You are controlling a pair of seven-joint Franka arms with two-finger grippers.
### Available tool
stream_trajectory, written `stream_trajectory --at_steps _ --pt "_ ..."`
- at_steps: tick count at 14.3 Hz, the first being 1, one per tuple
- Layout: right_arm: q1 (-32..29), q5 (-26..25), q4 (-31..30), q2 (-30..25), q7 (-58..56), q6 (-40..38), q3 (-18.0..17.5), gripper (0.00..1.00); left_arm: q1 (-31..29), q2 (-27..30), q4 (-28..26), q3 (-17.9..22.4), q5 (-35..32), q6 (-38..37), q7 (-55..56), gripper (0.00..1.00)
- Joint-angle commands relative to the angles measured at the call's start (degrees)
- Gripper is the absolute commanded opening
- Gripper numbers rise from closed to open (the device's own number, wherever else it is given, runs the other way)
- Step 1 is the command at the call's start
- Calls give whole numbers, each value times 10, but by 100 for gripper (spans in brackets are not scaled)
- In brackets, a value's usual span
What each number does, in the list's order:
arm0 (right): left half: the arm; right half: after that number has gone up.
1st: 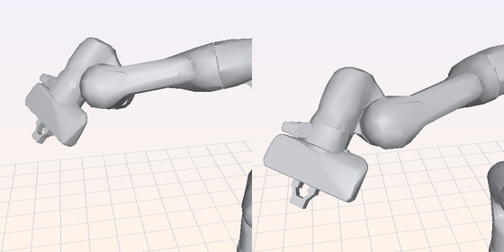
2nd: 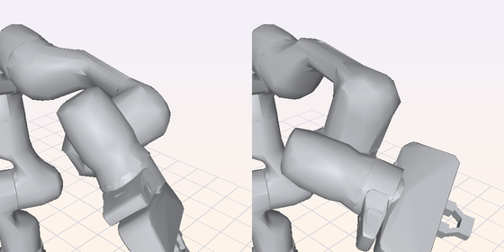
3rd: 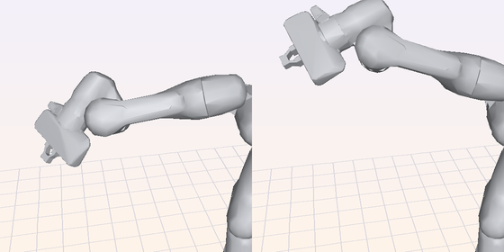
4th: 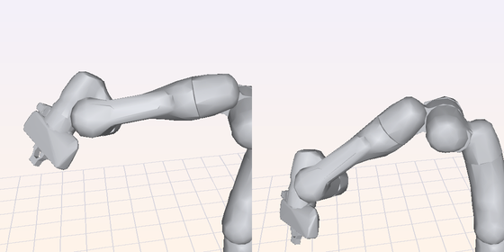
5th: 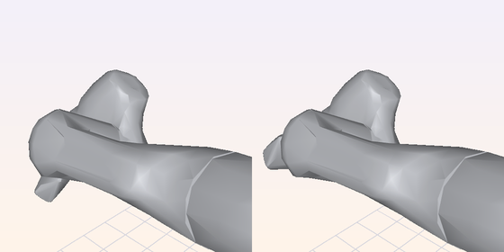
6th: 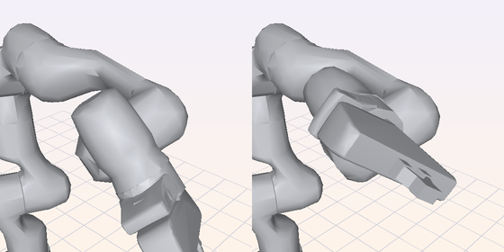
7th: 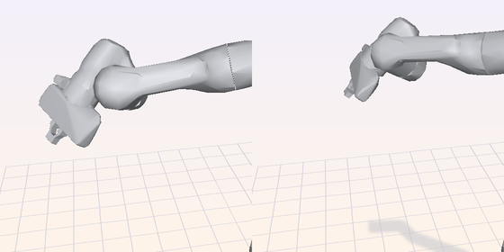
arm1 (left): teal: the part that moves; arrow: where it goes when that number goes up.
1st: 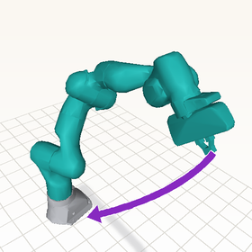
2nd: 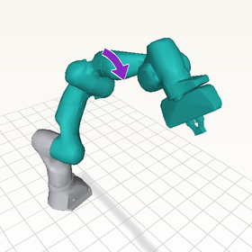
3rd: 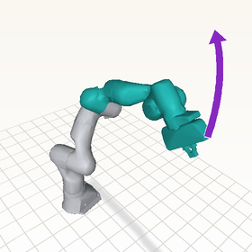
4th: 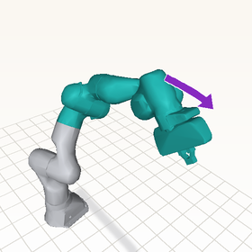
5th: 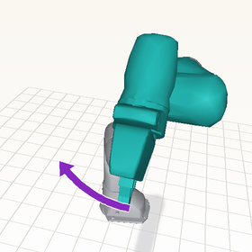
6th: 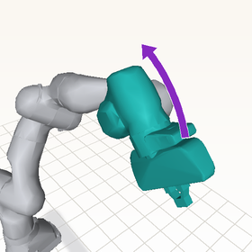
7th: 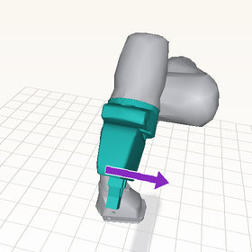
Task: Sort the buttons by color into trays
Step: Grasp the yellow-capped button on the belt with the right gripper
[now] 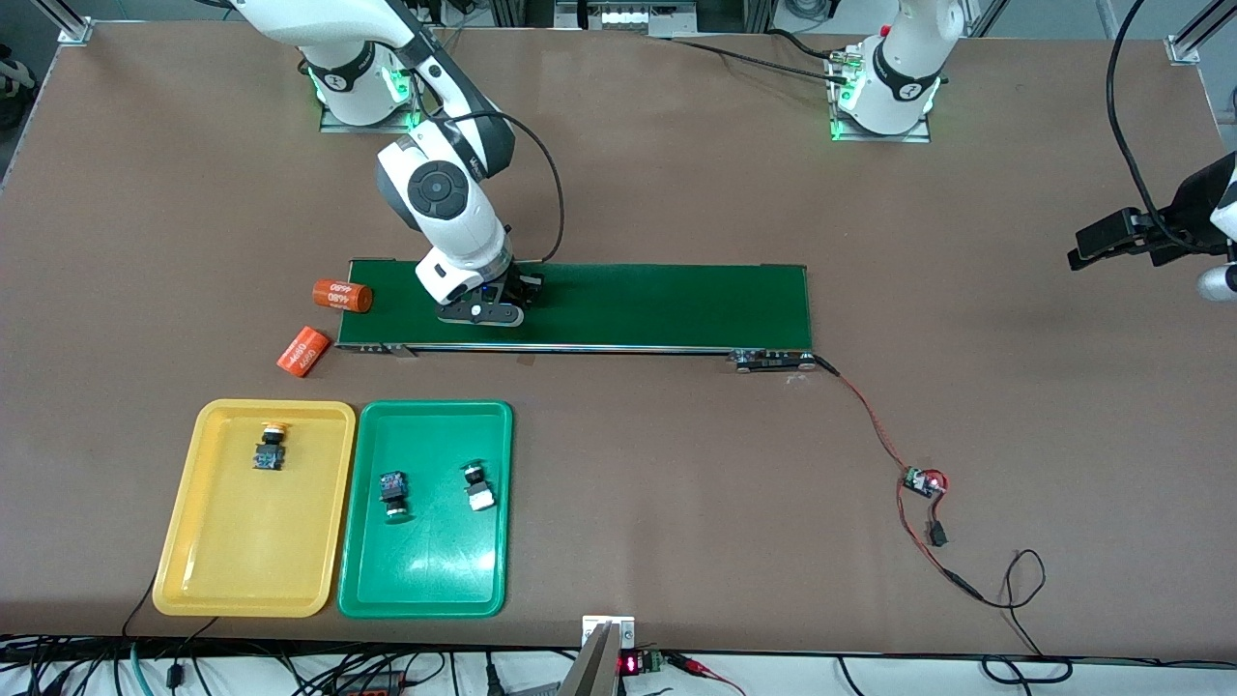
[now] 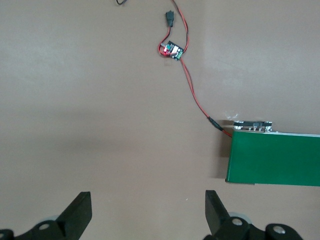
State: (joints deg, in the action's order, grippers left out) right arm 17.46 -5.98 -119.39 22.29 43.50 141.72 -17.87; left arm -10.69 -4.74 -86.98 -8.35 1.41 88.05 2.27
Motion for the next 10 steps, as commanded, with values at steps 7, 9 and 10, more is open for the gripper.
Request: stream_trajectory --at_steps 7,9,10 --pt "-67 -21 165 21 -182 -87 15 2 -4 12 -7 -16 1 6 -10 100" --pt "-81 -43 187 33 -263 -89 49 2 -7 10 -7 -11 1 10 -10 100" --pt "-96 -44 198 40 -326 -88 66 2 -7 10 -8 -9 1 10 -10 100"
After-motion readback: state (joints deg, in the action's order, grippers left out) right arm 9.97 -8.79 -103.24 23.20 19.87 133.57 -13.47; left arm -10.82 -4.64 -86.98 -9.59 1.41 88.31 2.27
